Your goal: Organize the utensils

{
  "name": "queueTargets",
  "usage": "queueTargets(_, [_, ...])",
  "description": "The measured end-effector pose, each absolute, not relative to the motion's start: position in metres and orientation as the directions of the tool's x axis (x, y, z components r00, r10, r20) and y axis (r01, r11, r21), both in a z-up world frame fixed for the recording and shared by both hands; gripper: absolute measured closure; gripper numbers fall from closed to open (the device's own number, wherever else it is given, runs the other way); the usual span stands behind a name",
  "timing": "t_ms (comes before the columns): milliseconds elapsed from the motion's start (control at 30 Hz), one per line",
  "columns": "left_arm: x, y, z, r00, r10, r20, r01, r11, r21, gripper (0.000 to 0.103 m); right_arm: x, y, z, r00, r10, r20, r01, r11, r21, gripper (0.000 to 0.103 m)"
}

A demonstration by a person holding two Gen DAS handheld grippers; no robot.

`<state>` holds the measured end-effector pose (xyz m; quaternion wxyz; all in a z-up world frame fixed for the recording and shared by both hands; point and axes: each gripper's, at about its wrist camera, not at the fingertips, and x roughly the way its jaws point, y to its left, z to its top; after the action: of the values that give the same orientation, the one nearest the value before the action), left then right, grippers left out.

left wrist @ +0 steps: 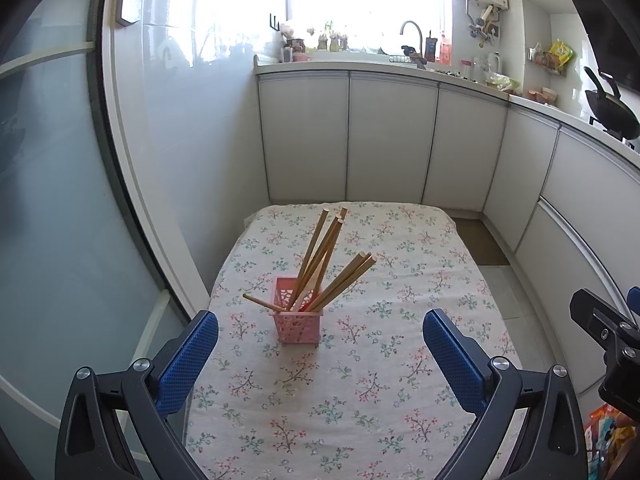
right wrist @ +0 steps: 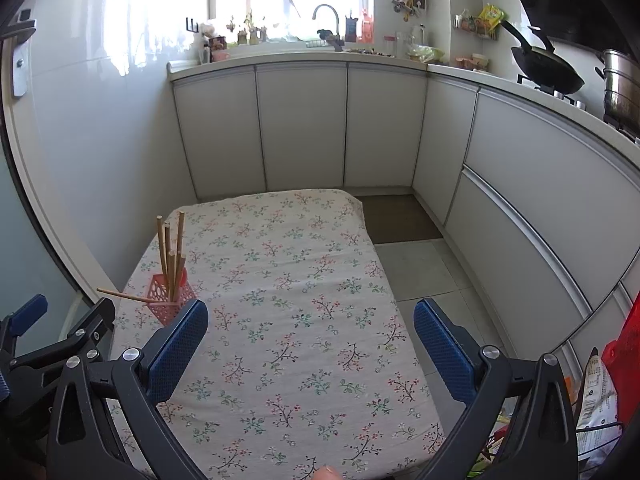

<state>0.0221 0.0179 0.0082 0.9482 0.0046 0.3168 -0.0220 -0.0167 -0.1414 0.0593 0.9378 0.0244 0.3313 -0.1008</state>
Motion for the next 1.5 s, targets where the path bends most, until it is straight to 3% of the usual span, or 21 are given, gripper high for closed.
queueTargets(1500, [0.0242,0.0221,0.0074,0.793,-0.033,-0.608,0.036,0.999,-0.007,0.0,-0.018,-0.1396,0.0597,0.763,-0.168,-0.624,0.202,0.979,-0.016,0.0])
